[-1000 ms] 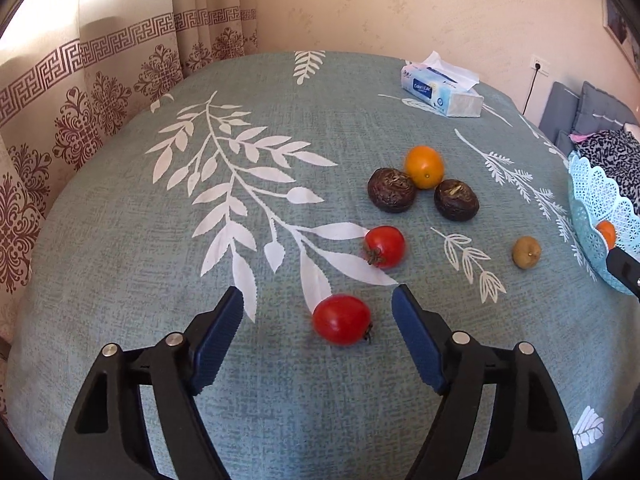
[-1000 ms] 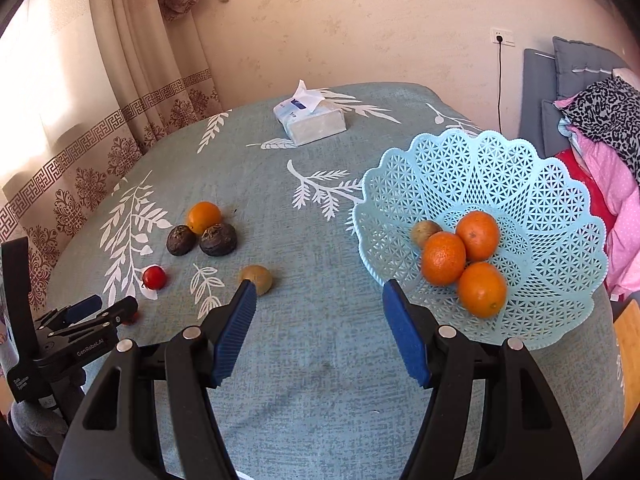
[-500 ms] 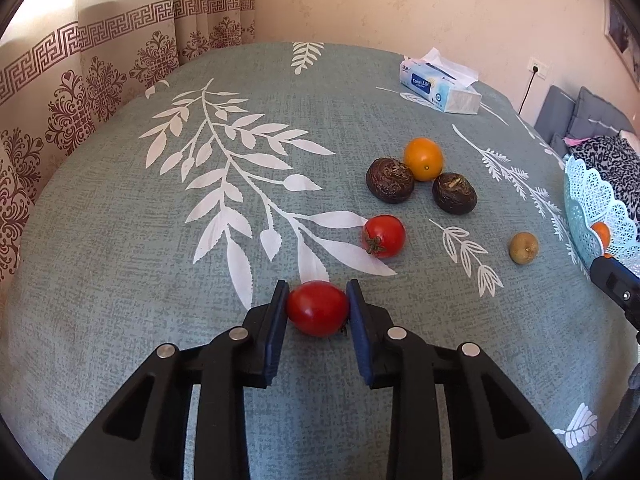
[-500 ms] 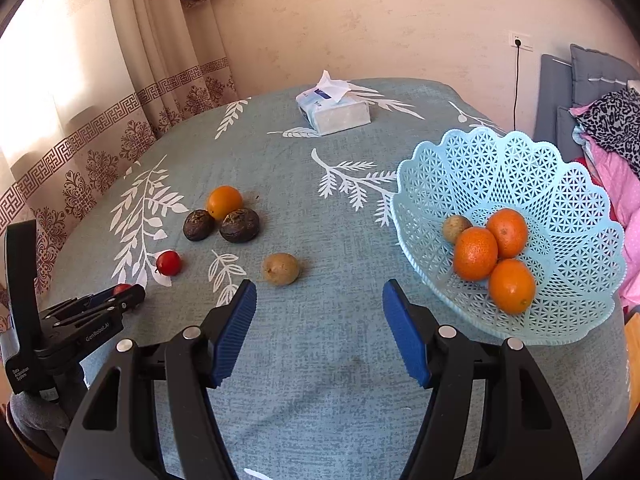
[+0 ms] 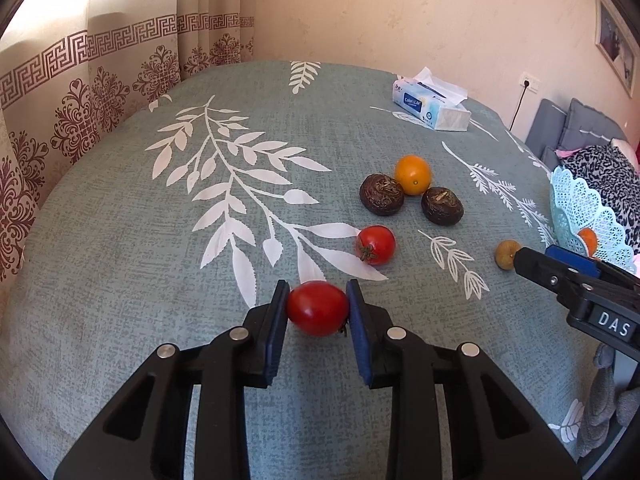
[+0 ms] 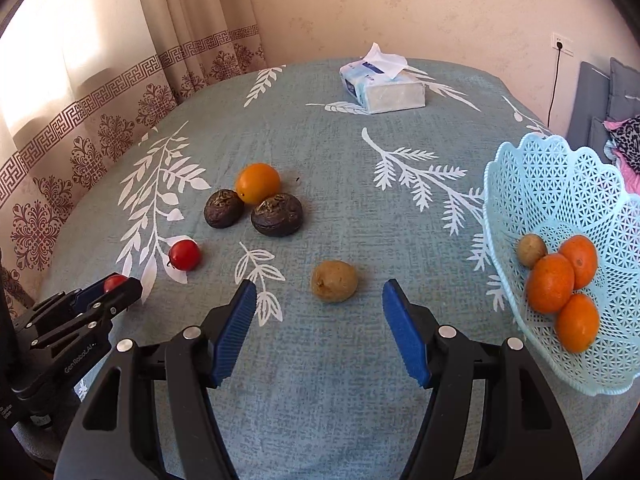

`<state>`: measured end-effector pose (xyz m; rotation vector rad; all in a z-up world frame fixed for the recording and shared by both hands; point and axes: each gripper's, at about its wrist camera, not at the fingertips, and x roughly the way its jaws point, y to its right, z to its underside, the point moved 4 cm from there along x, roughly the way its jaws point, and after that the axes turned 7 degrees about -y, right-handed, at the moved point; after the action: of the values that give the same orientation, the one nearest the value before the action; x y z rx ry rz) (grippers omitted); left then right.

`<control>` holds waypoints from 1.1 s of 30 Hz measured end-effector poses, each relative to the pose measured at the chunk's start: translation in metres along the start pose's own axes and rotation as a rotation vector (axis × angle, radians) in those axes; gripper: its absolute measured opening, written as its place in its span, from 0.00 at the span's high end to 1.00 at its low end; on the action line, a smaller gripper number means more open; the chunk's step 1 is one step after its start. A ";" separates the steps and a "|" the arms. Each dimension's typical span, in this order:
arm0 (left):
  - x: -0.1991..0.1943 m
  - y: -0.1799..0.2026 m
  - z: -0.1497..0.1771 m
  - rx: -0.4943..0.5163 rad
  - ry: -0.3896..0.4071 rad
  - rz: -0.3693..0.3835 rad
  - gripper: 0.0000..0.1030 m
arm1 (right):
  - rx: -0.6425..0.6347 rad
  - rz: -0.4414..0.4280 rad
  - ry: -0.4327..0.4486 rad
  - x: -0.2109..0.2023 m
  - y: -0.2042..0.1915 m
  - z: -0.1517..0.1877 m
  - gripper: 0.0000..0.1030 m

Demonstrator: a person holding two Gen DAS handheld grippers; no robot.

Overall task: Organize fruits
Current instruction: 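Grasp the small brown kiwi with the right tool while the left tool holds the tomato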

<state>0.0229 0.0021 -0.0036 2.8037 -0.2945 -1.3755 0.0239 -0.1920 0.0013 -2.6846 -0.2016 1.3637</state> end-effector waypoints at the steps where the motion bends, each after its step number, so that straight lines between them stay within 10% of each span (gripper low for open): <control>1: 0.000 0.000 0.000 0.000 -0.001 0.002 0.72 | -0.003 0.000 -0.009 0.004 0.000 -0.001 0.35; 16: 0.001 0.001 0.000 0.002 0.002 0.006 0.72 | -0.009 0.030 -0.076 0.034 0.005 -0.006 0.72; 33: -0.001 0.004 0.001 0.015 0.006 -0.020 0.72 | 0.074 -0.004 0.087 -0.040 0.029 -0.007 0.72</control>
<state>0.0207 -0.0015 -0.0035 2.8301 -0.2781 -1.3742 0.0082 -0.2279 0.0325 -2.6733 -0.1442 1.2254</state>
